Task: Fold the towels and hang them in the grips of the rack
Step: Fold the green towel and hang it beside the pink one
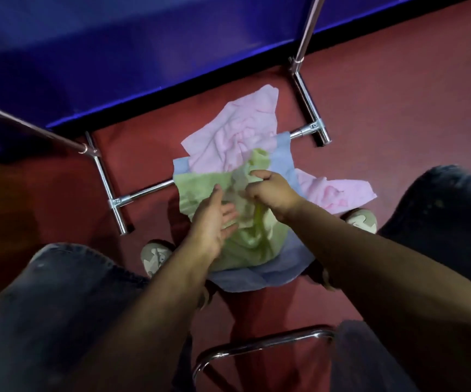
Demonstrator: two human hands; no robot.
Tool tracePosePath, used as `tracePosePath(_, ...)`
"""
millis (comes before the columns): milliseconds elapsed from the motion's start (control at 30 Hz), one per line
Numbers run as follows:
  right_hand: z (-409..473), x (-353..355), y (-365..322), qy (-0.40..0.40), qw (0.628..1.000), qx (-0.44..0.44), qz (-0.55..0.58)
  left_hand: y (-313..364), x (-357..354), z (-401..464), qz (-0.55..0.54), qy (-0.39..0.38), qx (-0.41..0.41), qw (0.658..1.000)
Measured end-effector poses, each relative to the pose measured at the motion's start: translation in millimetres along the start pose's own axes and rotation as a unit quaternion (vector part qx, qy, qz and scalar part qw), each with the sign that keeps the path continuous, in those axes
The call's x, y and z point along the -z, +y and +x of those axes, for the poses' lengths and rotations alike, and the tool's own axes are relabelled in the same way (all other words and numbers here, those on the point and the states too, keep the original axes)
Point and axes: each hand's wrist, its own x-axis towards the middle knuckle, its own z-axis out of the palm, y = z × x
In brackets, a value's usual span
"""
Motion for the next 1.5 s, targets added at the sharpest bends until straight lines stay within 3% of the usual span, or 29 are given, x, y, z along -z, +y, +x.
tracePosePath(167,-96,-6,-44,-0.108,0.993,0.053,-0.013,38,18,-67,-0.062,-0.051,-0.038,0.996)
tracePosePath(333,-190,-9,-75,-0.255,0.952,0.157,-0.058,55,17,-155,-0.09,-0.094,-0.096,0.987)
tracePosePath(433,-235,-3,-93,-0.292,0.939,0.18,0.007,61,19,-199,-0.144,-0.106,-0.168,0.969)
tracePosePath(500,-255,0,-105,-0.265,0.948,0.168,0.059,66,22,-226,-0.188,-0.125,-0.204,0.953)
tracePosePath(633,-276,0,-128,-0.121,0.981,0.126,0.08,74,23,-280,-0.196,-0.182,-0.296,0.917)
tracePosePath(767,-297,-14,-145,-0.12,0.98,0.114,0.108,80,21,-326,-0.162,-0.188,-0.366,0.897)
tracePosePath(833,-308,-23,-156,-0.118,0.972,0.152,0.134,82,22,-342,-0.114,-0.18,-0.397,0.893)
tracePosePath(967,-330,-32,-177,-0.008,0.954,0.288,0.079,84,24,-366,0.002,-0.153,-0.436,0.887)
tracePosePath(1033,-339,-35,-189,0.008,0.937,0.337,0.092,86,27,-365,0.062,-0.126,-0.434,0.89)
tracePosePath(1200,-360,-44,-214,-0.108,0.915,0.336,0.193,93,36,-361,0.216,-0.069,-0.422,0.878)
tracePosePath(1300,-371,-42,-221,-0.185,0.902,0.314,0.232,107,45,-374,0.105,0.016,-0.501,0.859)
tracePosePath(1367,-375,-39,-220,-0.227,0.889,0.322,0.233,121,54,-384,0.019,0.069,-0.569,0.819)
tracePosePath(1433,-380,-38,-219,-0.262,0.877,0.336,0.222,131,60,-391,0.039,0.04,-0.604,0.795)
tracePosePath(1500,-383,-37,-220,-0.294,0.863,0.36,0.199,134,59,-395,0.098,-0.042,-0.582,0.806)
